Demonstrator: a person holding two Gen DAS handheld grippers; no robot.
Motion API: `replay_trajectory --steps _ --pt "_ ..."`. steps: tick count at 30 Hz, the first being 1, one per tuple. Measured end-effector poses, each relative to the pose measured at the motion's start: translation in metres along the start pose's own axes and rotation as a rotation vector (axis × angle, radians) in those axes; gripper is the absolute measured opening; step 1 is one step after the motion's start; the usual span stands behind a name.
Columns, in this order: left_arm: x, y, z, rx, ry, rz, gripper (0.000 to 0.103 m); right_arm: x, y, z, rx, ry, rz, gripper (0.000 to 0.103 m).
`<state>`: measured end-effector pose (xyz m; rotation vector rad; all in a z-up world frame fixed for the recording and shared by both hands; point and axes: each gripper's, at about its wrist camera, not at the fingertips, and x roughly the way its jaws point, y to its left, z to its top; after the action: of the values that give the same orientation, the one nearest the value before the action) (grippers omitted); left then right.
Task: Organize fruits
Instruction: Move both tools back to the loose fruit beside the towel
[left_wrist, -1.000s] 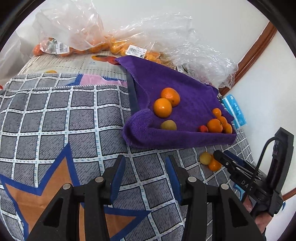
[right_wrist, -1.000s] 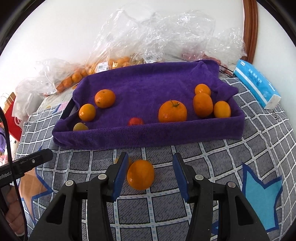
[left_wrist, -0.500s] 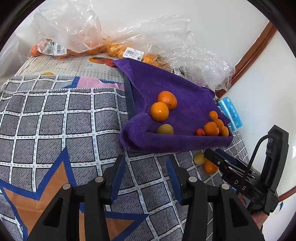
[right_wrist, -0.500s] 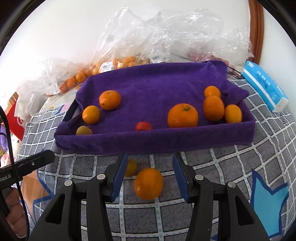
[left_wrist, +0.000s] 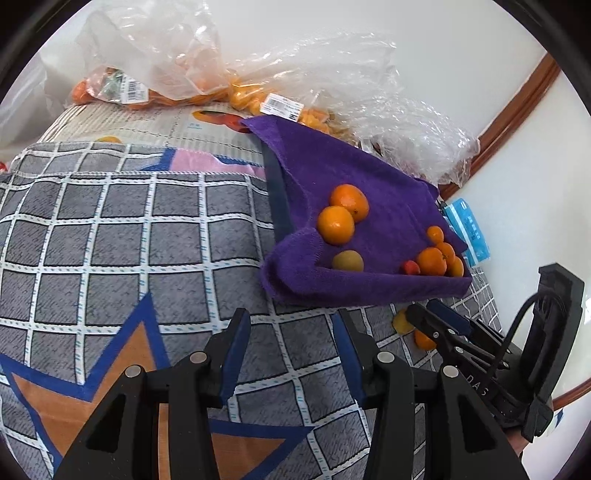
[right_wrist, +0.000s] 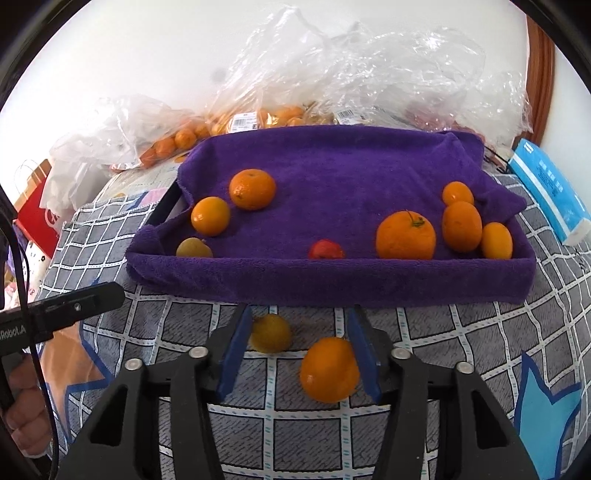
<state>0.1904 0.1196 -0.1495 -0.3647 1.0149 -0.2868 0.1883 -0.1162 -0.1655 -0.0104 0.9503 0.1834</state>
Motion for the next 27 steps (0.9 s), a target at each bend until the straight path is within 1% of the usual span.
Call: replay_trajectory --steps 1,2,3,5,9,14,16,19,24,25,27 --pt "-0.001 0.001 0.0 -0.002 -0.002 0.001 0.044 -0.001 0.001 0.0 -0.004 -0.006 0.003 0.04" --pt "-0.002 0.002 0.0 -0.004 -0.005 0.003 0.044 -0.002 0.001 0.001 -0.005 -0.007 0.006 0.037" --pt "-0.003 0.003 0.0 -0.007 -0.007 0.004 0.044 -0.003 0.002 0.001 -0.008 -0.006 0.01 0.031" --pt "-0.004 0.004 0.0 -0.012 -0.009 0.003 0.044 -0.005 0.001 0.001 -0.013 -0.003 0.008 0.026" --pt "-0.006 0.004 -0.001 -0.009 -0.011 0.003 0.044 -0.011 -0.004 -0.003 -0.021 0.002 -0.014 0.026" --pt "-0.007 -0.001 -0.001 0.001 -0.012 0.004 0.044 -0.016 -0.014 -0.008 -0.004 0.01 -0.01 0.028" --pt "-0.007 -0.003 -0.001 0.002 -0.01 0.005 0.044 -0.017 -0.013 -0.01 -0.017 0.017 -0.003 0.031" --pt "-0.008 -0.006 -0.003 0.008 -0.01 0.012 0.044 -0.016 -0.013 -0.013 -0.021 0.038 0.01 0.042" --pt "-0.01 -0.012 -0.004 0.017 -0.008 0.027 0.044 -0.012 -0.016 -0.02 -0.012 0.042 0.001 0.042" --pt "-0.01 -0.013 -0.004 0.02 -0.007 0.032 0.044 -0.011 -0.019 -0.021 0.005 0.035 0.002 0.037" --pt "-0.01 -0.017 -0.005 0.026 -0.007 0.042 0.044 -0.011 -0.023 -0.021 0.025 0.026 0.019 0.037"
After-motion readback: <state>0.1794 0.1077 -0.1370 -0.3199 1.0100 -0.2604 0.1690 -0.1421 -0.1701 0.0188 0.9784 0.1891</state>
